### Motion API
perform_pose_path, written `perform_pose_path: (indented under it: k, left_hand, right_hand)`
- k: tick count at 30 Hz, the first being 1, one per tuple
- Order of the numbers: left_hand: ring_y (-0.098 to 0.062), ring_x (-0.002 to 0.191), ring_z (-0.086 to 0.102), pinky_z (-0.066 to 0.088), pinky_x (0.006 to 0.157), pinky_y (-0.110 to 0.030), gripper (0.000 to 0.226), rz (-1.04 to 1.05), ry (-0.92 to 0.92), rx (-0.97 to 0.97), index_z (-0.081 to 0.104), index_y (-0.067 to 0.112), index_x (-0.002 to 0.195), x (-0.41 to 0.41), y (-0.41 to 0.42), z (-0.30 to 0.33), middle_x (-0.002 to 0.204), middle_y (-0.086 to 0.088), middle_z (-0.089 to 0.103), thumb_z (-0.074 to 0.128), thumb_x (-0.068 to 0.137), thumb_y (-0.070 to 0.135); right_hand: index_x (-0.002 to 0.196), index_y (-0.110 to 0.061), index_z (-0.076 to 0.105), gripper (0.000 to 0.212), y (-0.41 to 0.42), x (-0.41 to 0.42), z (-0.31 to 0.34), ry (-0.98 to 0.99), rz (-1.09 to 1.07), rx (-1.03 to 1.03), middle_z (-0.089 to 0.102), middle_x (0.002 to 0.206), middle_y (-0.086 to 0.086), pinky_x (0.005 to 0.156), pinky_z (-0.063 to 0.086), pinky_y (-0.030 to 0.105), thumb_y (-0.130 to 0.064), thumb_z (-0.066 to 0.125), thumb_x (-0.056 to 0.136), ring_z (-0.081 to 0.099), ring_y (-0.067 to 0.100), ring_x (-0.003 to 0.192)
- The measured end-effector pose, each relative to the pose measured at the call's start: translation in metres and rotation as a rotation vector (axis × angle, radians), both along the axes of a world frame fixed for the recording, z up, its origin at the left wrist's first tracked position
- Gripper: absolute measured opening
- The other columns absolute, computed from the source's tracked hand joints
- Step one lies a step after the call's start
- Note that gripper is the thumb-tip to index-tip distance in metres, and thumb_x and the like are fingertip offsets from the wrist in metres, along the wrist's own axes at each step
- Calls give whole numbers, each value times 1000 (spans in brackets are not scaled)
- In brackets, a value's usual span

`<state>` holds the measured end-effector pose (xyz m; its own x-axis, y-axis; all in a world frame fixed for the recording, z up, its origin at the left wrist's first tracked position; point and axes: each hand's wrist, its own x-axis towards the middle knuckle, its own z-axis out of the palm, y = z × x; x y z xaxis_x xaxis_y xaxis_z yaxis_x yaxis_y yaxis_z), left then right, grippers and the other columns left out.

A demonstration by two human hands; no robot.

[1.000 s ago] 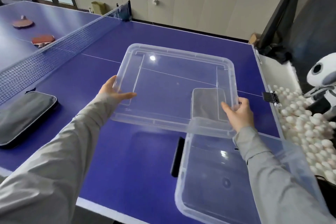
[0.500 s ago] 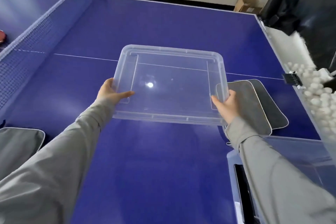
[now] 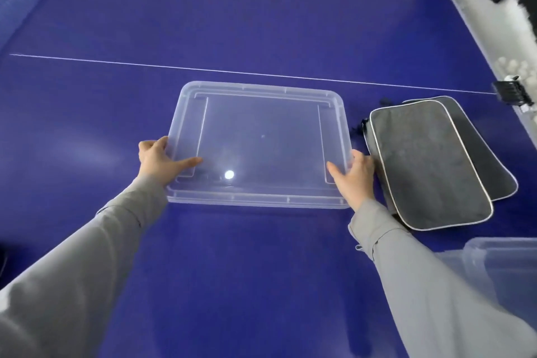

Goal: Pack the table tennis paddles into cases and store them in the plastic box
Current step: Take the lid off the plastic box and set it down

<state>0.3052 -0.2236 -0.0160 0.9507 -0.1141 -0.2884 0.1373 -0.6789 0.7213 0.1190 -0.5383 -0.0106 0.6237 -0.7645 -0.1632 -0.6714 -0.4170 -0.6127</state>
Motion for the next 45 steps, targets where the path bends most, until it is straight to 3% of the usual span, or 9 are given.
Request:
perform_pose_path:
  k: [5, 10, 14, 16, 20, 25, 35, 40, 45]
  left_hand:
    - [-23, 123, 39, 47, 97, -47, 61, -2, -15, -3, 57, 17, 109, 1, 0, -8, 124, -2, 33, 87, 60, 37]
    - [-20, 124, 31, 39, 104, -35, 67, -7, -71, 25, 55, 14, 115, -3, -1, -15, 124, -3, 33, 86, 60, 37]
    - [-24, 125, 30, 35, 107, -39, 67, -15, -96, 32, 52, 11, 115, -7, 0, -14, 127, -8, 34, 84, 64, 39]
    - [-25, 127, 32, 31, 107, -34, 73, -27, -98, 15, 47, 13, 126, -13, 3, -12, 132, -8, 34, 82, 66, 39]
    - [-22, 133, 32, 29, 111, -37, 89, -67, -74, 25, 33, 12, 142, -31, 13, -5, 141, -7, 34, 79, 71, 38]
    - [-28, 135, 29, 28, 111, -44, 80, -117, -79, 123, 37, 15, 141, -76, 37, 8, 145, -8, 37, 74, 76, 40]
    - [-17, 144, 14, 17, 115, -36, 87, -138, -55, 538, 19, 19, 149, -209, 132, 41, 156, 3, 19, 53, 82, 63]
    - [-16, 146, 11, 14, 116, -34, 87, -35, -126, 594, 16, 19, 150, -248, 194, 68, 157, 3, 16, 51, 84, 62]
    - [-20, 143, 20, 23, 113, -39, 84, 151, -188, 626, 23, 16, 149, -258, 272, 90, 155, -1, 25, 52, 83, 60]
  right_hand:
    - [132, -6, 45, 64, 5, 3, -12, 11, -26, -57, 41, 128, 15, 104, 32, 45, -36, 70, 81, 41, 33, 120]
    - [128, -6, 48, 64, 5, 2, -13, 92, 2, -163, 42, 126, 16, 99, 31, 46, -40, 70, 79, 38, 36, 119]
    - [136, -4, 41, 69, 5, -1, -9, 78, 22, -100, 39, 132, 17, 104, 31, 45, -39, 68, 82, 36, 34, 124]
    - [139, -4, 36, 72, 8, -8, -6, 48, 38, -57, 38, 135, 16, 105, 31, 42, -37, 66, 84, 33, 32, 127]
    - [143, -5, 30, 74, 19, -28, 2, 35, 83, -17, 35, 141, 14, 106, 32, 42, -36, 65, 85, 30, 29, 132]
    - [141, -3, 33, 69, 42, -55, 19, 26, 141, -34, 41, 138, 17, 109, 31, 41, -32, 64, 87, 33, 31, 130]
    - [146, -3, 24, 71, 120, -115, 39, 155, 308, 31, 30, 150, 14, 114, 22, 39, -40, 54, 92, 23, 28, 140]
    - [146, -4, 25, 72, 168, -134, 46, 199, 401, 30, 31, 150, 13, 111, 26, 41, -42, 54, 91, 25, 27, 140]
    - [147, -8, 21, 73, 220, -138, 53, 231, 510, 10, 28, 153, 10, 113, 29, 39, -46, 51, 92, 25, 25, 141]
